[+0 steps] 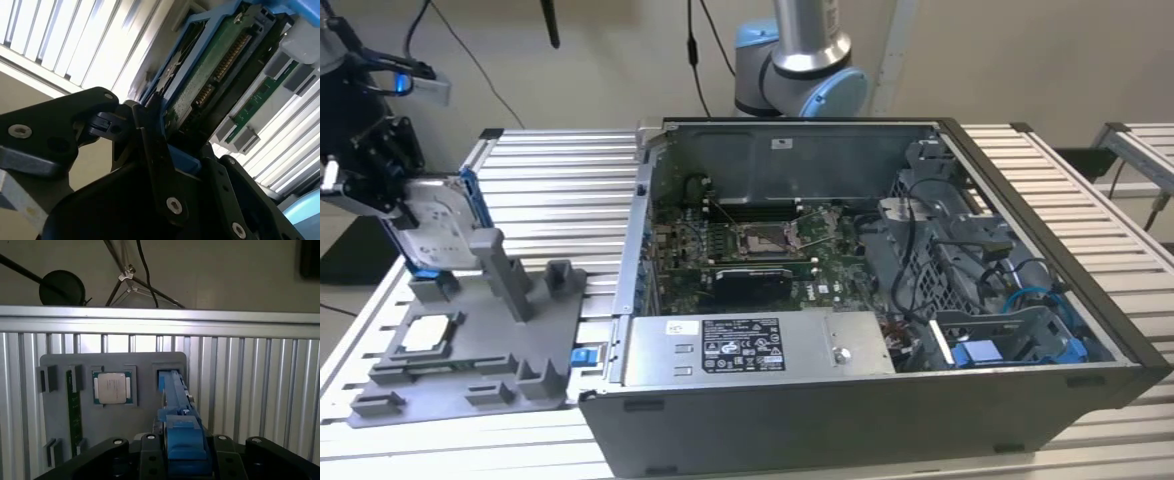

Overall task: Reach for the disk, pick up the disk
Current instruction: 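Pick up the disk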

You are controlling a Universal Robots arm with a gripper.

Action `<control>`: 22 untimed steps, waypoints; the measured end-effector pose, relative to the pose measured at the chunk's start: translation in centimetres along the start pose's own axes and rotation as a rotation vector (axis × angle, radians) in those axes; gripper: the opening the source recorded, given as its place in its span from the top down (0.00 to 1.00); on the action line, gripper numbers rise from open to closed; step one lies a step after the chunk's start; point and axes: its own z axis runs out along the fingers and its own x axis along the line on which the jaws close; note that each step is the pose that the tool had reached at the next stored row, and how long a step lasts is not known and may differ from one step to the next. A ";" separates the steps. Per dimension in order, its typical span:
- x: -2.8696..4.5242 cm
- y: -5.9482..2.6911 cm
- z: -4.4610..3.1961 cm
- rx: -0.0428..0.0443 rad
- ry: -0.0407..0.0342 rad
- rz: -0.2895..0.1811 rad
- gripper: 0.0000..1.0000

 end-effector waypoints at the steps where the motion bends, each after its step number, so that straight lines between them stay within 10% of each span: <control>1: 0.00 0.05 -0.17 0.0024 0.0001 0.000 1.00; 8: -0.05 0.36 -1.79 0.0184 0.0001 -0.001 1.00; 22: -0.23 0.32 -7.02 0.0216 0.0001 -0.002 1.00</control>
